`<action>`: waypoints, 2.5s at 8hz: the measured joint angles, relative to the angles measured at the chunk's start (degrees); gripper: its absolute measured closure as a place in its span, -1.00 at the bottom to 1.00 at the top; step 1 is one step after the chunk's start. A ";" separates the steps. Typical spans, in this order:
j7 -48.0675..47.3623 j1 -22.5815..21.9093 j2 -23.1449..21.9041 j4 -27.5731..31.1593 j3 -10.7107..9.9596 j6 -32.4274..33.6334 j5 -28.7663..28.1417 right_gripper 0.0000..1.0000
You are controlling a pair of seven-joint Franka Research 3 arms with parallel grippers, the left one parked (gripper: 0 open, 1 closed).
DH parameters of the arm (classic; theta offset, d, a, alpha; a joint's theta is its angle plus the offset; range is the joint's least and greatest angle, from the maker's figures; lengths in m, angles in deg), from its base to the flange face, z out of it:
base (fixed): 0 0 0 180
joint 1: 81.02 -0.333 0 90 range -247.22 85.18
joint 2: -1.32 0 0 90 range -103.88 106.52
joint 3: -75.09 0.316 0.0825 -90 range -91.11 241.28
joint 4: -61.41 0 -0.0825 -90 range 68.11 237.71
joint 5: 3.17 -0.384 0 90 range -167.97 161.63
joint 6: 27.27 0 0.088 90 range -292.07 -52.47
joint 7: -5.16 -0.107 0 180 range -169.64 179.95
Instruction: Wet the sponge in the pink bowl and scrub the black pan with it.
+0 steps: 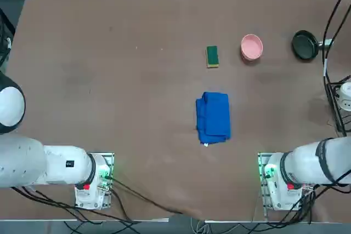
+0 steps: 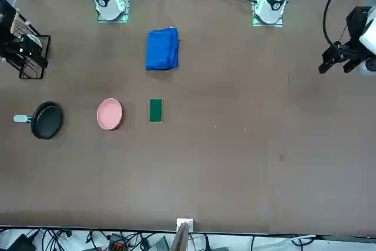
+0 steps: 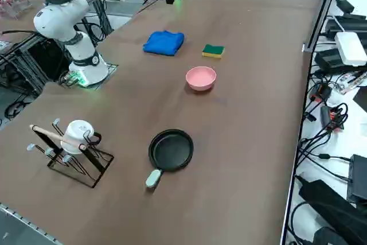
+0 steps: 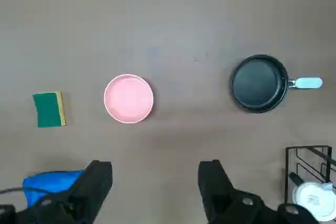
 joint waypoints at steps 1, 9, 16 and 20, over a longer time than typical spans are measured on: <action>0.00 0.02 0.01 0.00 -0.03 0.17 0.17 -1.00; -0.07 -2.83 3.42 0.77 0.16 -1.57 0.15 -1.00; -0.39 -9.61 4.79 0.86 0.33 -2.18 -0.08 -1.00; -0.67 -12.13 7.72 0.88 0.35 -4.79 -0.13 -1.00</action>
